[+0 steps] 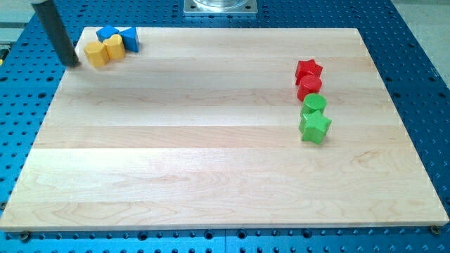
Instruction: Move the cube into the triangle
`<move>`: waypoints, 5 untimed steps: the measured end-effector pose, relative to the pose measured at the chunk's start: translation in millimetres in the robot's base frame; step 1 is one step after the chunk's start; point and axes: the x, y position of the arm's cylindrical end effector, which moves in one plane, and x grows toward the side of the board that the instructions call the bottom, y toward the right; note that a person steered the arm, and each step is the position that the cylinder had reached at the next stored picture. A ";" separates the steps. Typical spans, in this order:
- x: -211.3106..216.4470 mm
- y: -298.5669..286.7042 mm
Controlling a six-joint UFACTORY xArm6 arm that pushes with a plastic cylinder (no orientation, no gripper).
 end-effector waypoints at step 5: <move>-80.0 63.5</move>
